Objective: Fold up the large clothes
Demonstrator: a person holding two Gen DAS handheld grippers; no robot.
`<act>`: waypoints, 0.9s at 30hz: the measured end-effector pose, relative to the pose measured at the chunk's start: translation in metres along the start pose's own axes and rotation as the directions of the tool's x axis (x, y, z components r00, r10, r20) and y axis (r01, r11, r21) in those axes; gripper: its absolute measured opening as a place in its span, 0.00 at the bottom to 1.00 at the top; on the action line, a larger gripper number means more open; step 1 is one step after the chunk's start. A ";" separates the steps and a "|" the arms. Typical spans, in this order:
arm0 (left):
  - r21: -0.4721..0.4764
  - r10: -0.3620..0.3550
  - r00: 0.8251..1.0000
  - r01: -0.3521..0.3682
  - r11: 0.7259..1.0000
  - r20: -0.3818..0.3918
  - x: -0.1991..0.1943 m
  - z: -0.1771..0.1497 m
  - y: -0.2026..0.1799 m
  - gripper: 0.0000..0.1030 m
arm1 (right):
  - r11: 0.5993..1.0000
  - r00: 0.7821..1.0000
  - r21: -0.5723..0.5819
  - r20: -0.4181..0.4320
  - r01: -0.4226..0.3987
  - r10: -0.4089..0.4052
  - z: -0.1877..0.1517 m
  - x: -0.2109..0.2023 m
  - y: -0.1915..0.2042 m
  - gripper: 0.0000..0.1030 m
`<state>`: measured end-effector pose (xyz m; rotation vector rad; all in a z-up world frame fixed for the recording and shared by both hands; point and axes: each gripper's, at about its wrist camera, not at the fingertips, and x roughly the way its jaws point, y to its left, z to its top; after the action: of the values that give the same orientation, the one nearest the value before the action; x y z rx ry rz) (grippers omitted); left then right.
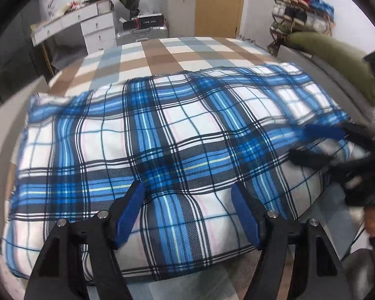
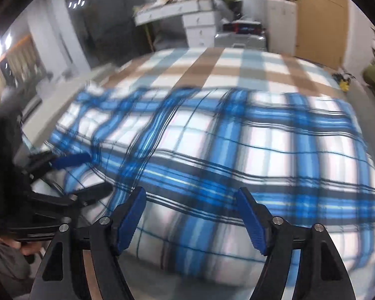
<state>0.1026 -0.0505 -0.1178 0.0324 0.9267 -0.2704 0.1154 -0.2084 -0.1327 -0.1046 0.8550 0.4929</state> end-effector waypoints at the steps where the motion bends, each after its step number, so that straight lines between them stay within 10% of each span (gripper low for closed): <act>1: -0.007 -0.018 1.000 0.018 1.000 -0.001 0.000 0.000 0.003 0.65 | 0.999 1.000 -0.029 -0.010 0.022 -0.022 0.000 0.008 0.003 0.78; 8: -0.026 -0.070 0.997 0.070 0.997 0.013 -0.005 -0.001 0.005 0.66 | 0.998 0.998 -0.019 0.007 0.065 -0.065 -0.012 0.001 -0.047 0.79; 17: -0.077 -0.086 0.996 0.088 0.993 0.018 -0.008 0.005 0.009 0.67 | 0.926 0.942 0.171 -0.050 0.337 -0.333 -0.035 -0.041 -0.143 0.82; 22: -0.075 -0.135 0.984 0.144 0.987 0.113 -0.037 0.037 0.002 0.71 | 0.970 0.975 0.138 0.070 0.199 -0.210 0.003 -0.042 -0.097 0.83; 27: -0.107 0.051 0.998 -0.047 0.993 0.031 0.007 0.055 0.017 0.73 | 0.997 0.997 0.070 0.067 0.035 -0.039 0.045 0.010 -0.037 0.83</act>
<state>0.1540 -0.0438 -0.0913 -0.0472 0.9044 -0.1754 0.1695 -0.2245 -0.1140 -0.0400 0.8009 0.4296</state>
